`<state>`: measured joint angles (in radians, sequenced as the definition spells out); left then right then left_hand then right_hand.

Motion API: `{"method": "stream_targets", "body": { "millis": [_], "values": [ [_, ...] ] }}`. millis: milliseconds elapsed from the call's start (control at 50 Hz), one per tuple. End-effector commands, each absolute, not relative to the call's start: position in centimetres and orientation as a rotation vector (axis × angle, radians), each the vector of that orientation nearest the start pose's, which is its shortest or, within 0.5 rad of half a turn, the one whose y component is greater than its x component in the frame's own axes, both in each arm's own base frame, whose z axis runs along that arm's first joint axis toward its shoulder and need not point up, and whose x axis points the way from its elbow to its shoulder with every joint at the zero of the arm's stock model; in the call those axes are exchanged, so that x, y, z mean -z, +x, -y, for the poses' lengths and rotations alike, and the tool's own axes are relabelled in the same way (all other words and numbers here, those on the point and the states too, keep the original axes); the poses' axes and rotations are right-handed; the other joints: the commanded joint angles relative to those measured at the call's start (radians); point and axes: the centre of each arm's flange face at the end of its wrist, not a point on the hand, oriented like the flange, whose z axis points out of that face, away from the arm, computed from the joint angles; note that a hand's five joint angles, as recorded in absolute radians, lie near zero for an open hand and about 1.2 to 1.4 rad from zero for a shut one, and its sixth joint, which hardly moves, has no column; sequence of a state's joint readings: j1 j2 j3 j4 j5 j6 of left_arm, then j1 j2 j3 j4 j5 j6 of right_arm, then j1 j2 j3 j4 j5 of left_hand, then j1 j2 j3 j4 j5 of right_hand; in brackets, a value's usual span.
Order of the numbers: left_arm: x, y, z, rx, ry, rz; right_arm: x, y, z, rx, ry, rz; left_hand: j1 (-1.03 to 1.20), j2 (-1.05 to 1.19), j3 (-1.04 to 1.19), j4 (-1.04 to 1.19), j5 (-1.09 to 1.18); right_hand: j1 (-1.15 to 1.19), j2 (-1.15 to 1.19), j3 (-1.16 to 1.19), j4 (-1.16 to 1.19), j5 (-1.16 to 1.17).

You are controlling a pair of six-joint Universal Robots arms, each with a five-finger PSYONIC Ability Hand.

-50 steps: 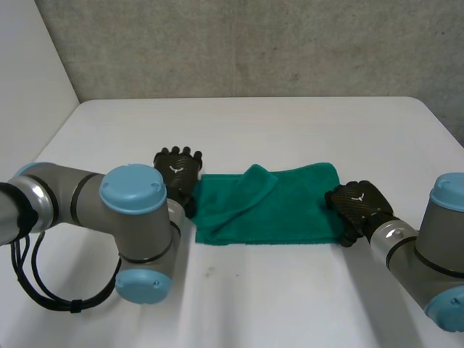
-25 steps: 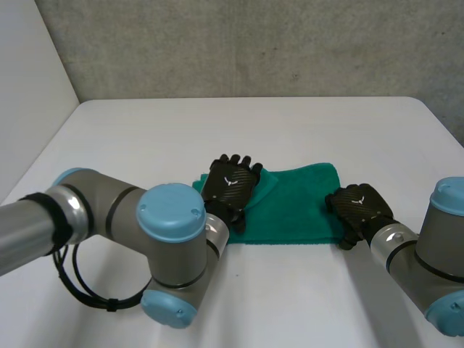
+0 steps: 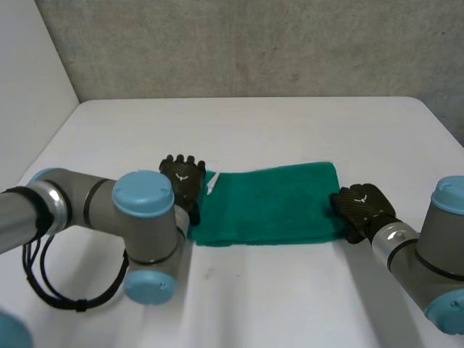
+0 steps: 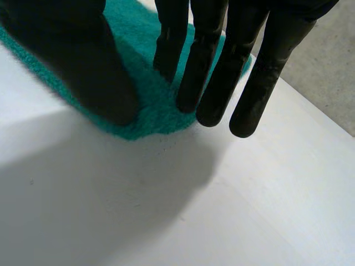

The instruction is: Fold the towel.

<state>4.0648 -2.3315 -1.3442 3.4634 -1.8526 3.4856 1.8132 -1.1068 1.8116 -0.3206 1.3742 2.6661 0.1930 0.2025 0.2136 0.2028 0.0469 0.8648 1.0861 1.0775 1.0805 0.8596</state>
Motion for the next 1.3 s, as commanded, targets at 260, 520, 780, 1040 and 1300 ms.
{"method": "stream_targets", "body": {
  "millis": [260, 520, 780, 1040, 1300],
  "values": [
    [-17.4, -31.2, 21.5, 2.079, 0.851, -2.295, -18.0, 23.2, 29.0, 1.934, -1.232, -2.266, -0.018, -0.028, -0.039, -0.028, -0.047, 0.531, 0.310, 0.319, 0.316, 0.362],
    [-18.8, -29.4, 22.6, 2.092, 0.748, -2.271, -17.1, 37.7, 18.3, 1.642, -1.624, -1.578, -0.018, -0.028, -0.039, -0.028, -0.047, 0.531, 0.310, 0.319, 0.316, 0.362],
    [-22.0, -31.8, 23.5, 2.305, 0.630, -2.289, -17.4, 37.0, 21.7, 1.789, -1.384, -1.903, -0.012, -0.021, -0.032, -0.022, -0.040, -0.690, -0.912, -0.903, -0.906, -0.860],
    [-16.3, -35.0, 22.5, 2.038, 0.762, -2.628, -18.0, 33.1, 26.4, 1.599, -0.992, -2.083, 0.003, -0.007, -0.018, -0.007, -0.026, -0.690, -0.912, -0.903, -0.906, -0.860],
    [-12.3, -32.6, 22.4, 1.741, 0.699, -2.684, -13.1, 32.9, 28.3, 1.384, -1.014, -2.242, -0.015, -0.024, -0.035, -0.025, -0.043, -0.690, -0.912, -0.903, -0.906, -0.860]
  ]
}}
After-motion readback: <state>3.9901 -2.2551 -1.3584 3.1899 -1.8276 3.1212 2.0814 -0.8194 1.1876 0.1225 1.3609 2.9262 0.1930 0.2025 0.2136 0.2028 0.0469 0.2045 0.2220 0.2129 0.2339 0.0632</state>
